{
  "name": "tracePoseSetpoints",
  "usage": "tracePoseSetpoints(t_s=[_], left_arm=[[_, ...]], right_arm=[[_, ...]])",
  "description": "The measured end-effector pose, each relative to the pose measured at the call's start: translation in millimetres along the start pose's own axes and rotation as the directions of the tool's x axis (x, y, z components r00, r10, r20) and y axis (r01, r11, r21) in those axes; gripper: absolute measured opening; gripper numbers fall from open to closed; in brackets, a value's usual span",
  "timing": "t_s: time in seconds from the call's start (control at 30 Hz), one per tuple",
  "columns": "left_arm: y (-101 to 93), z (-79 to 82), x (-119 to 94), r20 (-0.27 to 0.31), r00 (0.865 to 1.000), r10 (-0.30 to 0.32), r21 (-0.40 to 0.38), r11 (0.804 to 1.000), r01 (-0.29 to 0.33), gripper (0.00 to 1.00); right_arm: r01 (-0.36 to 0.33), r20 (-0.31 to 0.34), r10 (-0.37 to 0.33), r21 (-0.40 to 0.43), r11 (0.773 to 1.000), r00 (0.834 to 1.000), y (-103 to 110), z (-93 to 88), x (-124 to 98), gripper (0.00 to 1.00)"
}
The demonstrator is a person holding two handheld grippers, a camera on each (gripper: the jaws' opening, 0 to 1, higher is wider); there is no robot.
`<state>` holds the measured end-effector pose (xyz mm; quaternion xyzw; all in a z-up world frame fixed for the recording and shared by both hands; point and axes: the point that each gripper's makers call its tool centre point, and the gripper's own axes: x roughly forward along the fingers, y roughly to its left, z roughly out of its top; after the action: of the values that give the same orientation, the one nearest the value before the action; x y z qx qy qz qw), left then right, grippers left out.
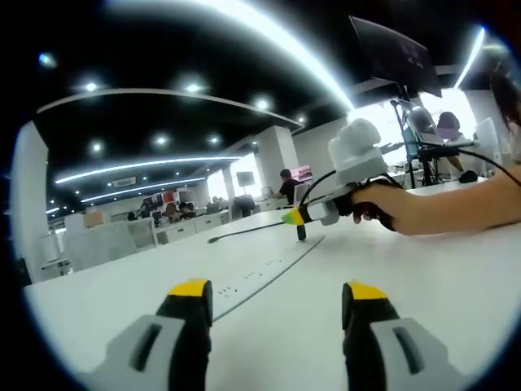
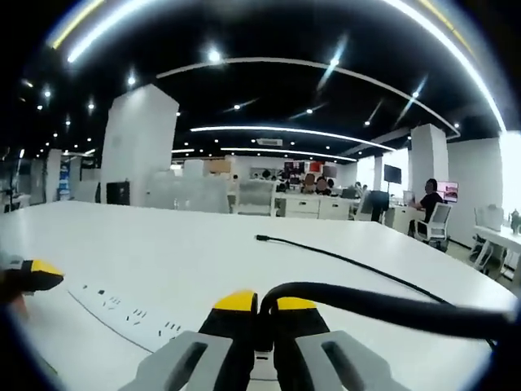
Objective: Locate the USB plug end of the data cable currently connected to the USB port on the desk. Grip the plug, withdraw it from the port, and place it onto the desktop.
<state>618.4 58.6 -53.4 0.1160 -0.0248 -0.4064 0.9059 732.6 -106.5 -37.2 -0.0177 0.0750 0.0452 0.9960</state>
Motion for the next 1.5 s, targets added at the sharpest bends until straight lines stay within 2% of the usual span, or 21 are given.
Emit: tracePoseSetpoints(t_s=[0.07, 0.4, 0.53, 0.6, 0.67, 0.73, 0.77, 0.87, 0.93, 0.97, 1.0, 1.03, 1.07, 1.13, 1.33, 1.5], left_arm=[[0.1, 0.0, 0, 0.000, 1.000, 0.000, 0.000, 1.000, 0.000, 0.64], [0.3, 0.1, 1, 0.000, 1.000, 0.000, 0.001, 1.000, 0.000, 0.64], [0.3, 0.1, 1, 0.000, 1.000, 0.000, 0.000, 1.000, 0.000, 0.64], [0.3, 0.1, 1, 0.000, 1.000, 0.000, 0.000, 1.000, 0.000, 0.64], [0.4, 0.1, 1, 0.000, 1.000, 0.000, 0.000, 1.000, 0.000, 0.64], [0.3, 0.1, 1, 0.000, 1.000, 0.000, 0.000, 1.000, 0.000, 0.64], [0.3, 0.1, 1, 0.000, 1.000, 0.000, 0.000, 1.000, 0.000, 0.64], [0.3, 0.1, 1, 0.000, 1.000, -0.001, 0.000, 1.000, 0.001, 0.64], [0.4, 0.1, 1, 0.000, 1.000, -0.001, 0.000, 1.000, 0.001, 0.64], [0.4, 0.1, 1, 0.000, 1.000, -0.001, 0.000, 1.000, 0.001, 0.64], [0.4, 0.1, 1, 0.000, 1.000, -0.001, -0.001, 1.000, 0.001, 0.64], [0.5, 0.1, 1, 0.000, 1.000, -0.001, -0.001, 1.000, 0.001, 0.64], [0.5, 0.2, 1, 0.000, 1.000, 0.000, 0.000, 1.000, 0.000, 0.64], [0.7, 0.1, 1, 0.000, 1.000, 0.000, -0.001, 1.000, 0.000, 0.65], [1.3, -0.2, 0, -0.001, 1.000, 0.003, -0.001, 1.000, -0.003, 0.65], [1.3, -0.2, 1, 0.000, 1.000, 0.003, 0.000, 1.000, -0.003, 0.65]], right_arm=[[-0.001, 0.002, 0.000, 0.029, 1.000, 1.000, -2, 0.2, 0, 0.08], [-0.002, 0.002, 0.002, 0.050, 0.999, 1.000, -1, -0.1, -3, 0.08], [0.012, -0.013, -0.012, -0.039, 0.999, 1.000, 3, -0.3, -4, 0.08], [0.015, -0.024, -0.018, -0.119, 0.993, 1.000, 9, -0.3, -6, 0.08], [0.015, -0.029, -0.020, -0.159, 0.987, 0.999, 13, -0.1, -4, 0.08], [0.015, -0.028, -0.019, -0.142, 0.990, 0.999, 10, 0.4, -4, 0.08], [0.007, -0.023, -0.009, -0.074, 0.997, 1.000, 8, 0.4, -3, 0.08], [0.004, -0.011, -0.004, 0.043, 0.999, 1.000, 1, -0.1, -5, 0.08], [0.005, -0.002, -0.005, 0.081, 0.997, 1.000, -2, -1.0, -8, 0.08], [0.000, 0.121, -0.012, 0.102, 0.995, 0.993, -3, 21.8, -13, 0.08], [0.018, 0.193, -0.035, 0.086, 0.996, 0.981, -8, 38.7, -19, 0.08], [0.039, 0.247, -0.039, 0.006, 0.999, 0.968, -9, 61.4, -29, 0.08], [0.039, 0.254, -0.027, -0.042, 0.998, 0.967, -5, 79.0, -35, 0.08], [0.009, 0.293, -0.007, -0.008, 1.000, 0.956, 1, 93.4, -40, 0.08], [0.006, 0.260, -0.005, -0.004, 1.000, 0.966, 4, 84.9, -31, 0.08], [0.007, 0.256, -0.003, -0.015, 1.000, 0.967, 4, 84.5, -29, 0.08]])
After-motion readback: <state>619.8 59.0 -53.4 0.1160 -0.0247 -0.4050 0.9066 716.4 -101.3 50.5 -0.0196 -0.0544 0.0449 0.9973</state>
